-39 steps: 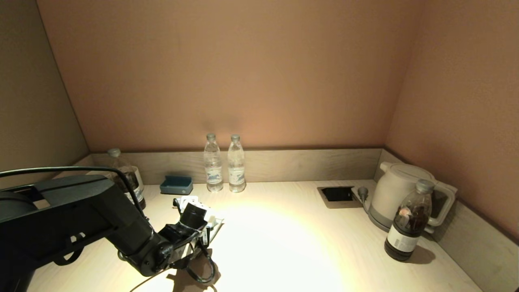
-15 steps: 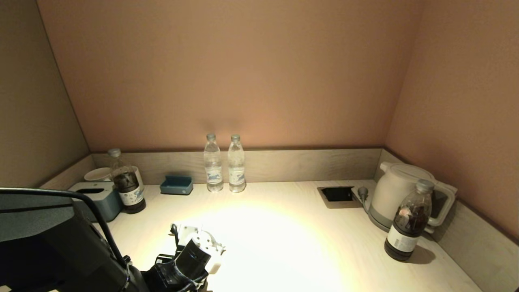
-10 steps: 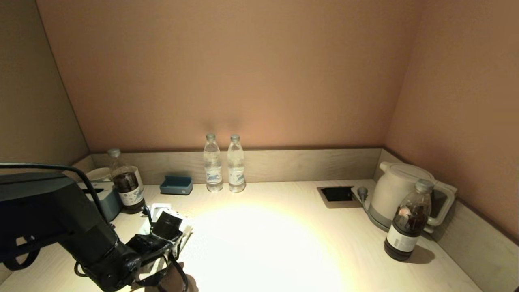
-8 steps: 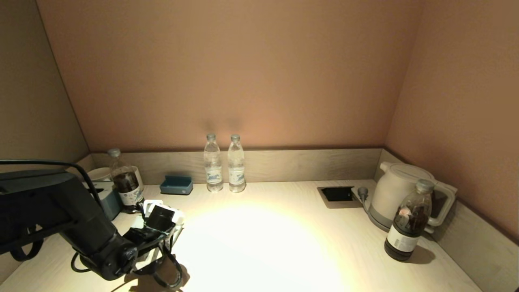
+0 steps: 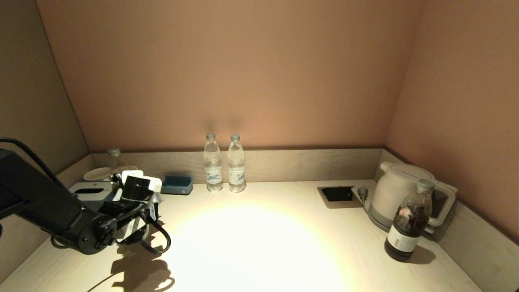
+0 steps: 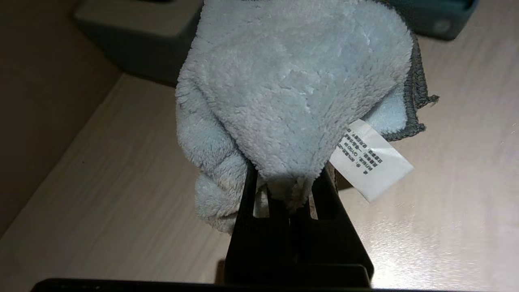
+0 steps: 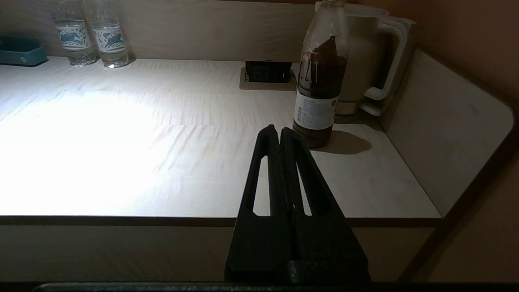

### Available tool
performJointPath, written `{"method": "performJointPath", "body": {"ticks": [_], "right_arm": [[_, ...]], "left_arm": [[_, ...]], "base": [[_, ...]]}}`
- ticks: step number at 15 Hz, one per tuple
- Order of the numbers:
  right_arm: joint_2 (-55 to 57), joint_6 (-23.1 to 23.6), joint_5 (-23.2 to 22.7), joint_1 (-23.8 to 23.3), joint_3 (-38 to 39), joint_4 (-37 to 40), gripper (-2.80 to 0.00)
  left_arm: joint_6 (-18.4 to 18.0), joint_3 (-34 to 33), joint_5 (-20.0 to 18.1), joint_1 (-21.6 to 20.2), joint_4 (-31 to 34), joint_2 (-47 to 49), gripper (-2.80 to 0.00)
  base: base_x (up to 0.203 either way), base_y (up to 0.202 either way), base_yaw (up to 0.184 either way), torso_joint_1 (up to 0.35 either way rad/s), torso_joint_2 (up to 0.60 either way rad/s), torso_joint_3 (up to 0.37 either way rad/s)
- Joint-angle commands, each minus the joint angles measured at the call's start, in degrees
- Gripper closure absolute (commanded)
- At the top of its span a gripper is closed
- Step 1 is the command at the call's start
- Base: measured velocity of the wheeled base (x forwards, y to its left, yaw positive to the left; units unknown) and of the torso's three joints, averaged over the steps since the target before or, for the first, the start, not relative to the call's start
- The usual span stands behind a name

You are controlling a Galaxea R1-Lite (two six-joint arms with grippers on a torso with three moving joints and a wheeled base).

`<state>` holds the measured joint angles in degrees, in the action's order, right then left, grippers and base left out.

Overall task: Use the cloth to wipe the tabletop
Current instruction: Sweep the stains on the table, then place the tablecloth

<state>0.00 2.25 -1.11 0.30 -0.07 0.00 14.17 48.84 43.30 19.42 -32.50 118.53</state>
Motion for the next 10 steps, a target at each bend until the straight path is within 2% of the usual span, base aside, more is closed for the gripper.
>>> {"method": "performJointPath", "body": {"ticks": [1, 4, 7, 8, 10], "right_arm": [[0.0, 0.04, -0.04, 0.05, 0.07, 0.0, 0.0], [0.0, 0.04, -0.04, 0.05, -0.01, 0.0, 0.0], [0.0, 0.04, -0.04, 0.05, 0.07, 0.0, 0.0], [0.0, 0.04, -0.04, 0.05, -0.01, 0.0, 0.0], [0.0, 0.04, -0.04, 0.05, -0.01, 0.0, 0.0]], "left_arm": [[-1.14, -0.39, 0.33, 1.16, 0.09, -11.87, 0.0], [-4.5, -2.54, 0.06, 3.09, 3.11, -25.43, 0.0], [-5.61, -8.81, -0.33, 3.25, 10.13, -34.24, 0.0], [-5.64, -10.64, -0.41, 2.4, 12.88, -35.67, 0.0], [-5.31, -13.26, -0.64, -2.19, 15.76, -37.36, 0.0]], "base": [[0.0, 0.0, 0.0, 0.0, 0.0, 0.0], [0.0, 0.0, 0.0, 0.0, 0.0, 0.0], [0.0, 0.0, 0.0, 0.0, 0.0, 0.0], [0.0, 0.0, 0.0, 0.0, 0.0, 0.0], [0.0, 0.0, 0.0, 0.0, 0.0, 0.0]]}}
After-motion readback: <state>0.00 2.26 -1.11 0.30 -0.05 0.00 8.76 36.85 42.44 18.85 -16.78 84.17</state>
